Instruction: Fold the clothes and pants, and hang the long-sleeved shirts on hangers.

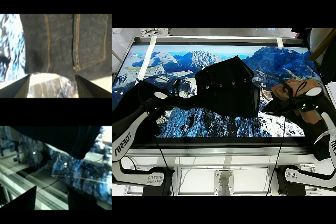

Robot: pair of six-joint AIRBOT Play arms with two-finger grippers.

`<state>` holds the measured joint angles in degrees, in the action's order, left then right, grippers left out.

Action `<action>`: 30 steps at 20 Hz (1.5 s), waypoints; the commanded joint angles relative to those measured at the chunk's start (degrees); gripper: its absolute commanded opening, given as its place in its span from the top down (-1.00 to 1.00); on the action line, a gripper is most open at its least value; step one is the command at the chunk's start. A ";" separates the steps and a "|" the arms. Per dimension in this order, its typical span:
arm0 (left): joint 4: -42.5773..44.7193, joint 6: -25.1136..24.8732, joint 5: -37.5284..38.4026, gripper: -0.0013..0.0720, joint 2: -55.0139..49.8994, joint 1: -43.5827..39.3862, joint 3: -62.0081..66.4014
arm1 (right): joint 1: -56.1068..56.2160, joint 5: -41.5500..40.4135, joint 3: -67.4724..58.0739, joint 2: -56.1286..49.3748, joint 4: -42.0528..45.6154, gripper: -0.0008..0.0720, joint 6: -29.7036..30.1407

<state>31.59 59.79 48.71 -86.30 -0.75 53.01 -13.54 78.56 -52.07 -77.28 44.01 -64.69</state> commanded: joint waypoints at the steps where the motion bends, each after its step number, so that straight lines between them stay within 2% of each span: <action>1: 0.15 2.86 10.19 -0.65 0.11 4.48 -0.28 | 0.02 -2.97 5.11 0.17 -3.82 -0.18 1.46; 5: 1.79 2.86 9.88 -0.63 -0.35 2.10 -1.05 | 0.02 -6.01 5.11 0.22 -6.32 -0.18 2.95; 11: 1.16 4.92 -5.53 -0.60 -2.40 -4.48 -1.03 | 0.02 -5.60 5.11 0.22 -7.21 -0.18 2.95; 18: -1.62 6.29 -10.14 -0.59 -4.00 -5.25 -1.03 | 0.02 -7.85 5.11 0.22 -8.39 -0.17 4.42; 19: -2.82 6.29 -11.65 -0.50 -4.07 -5.40 -1.01 | 0.02 -7.82 5.11 0.22 -8.37 -0.17 4.39; 22: -3.41 6.27 -13.86 0.54 -4.07 -5.57 -0.98 | 0.02 -7.89 5.11 0.22 -8.37 -0.17 4.42; 24: -3.41 6.27 -13.81 0.86 -4.09 -5.57 -0.98 | 0.02 -8.00 5.14 0.22 -8.35 -0.18 4.39; 27: -3.41 6.25 -13.77 0.90 -4.07 -5.84 -0.98 | 0.15 -7.87 6.49 0.92 -9.27 -0.18 4.37; 30: -3.41 6.25 -13.55 0.90 -4.07 -6.12 -0.98 | 1.25 -15.74 16.41 5.18 -13.44 -0.23 4.13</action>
<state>28.40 66.02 35.22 -90.35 -6.68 51.96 -12.99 68.05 -41.80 -74.70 34.04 -60.34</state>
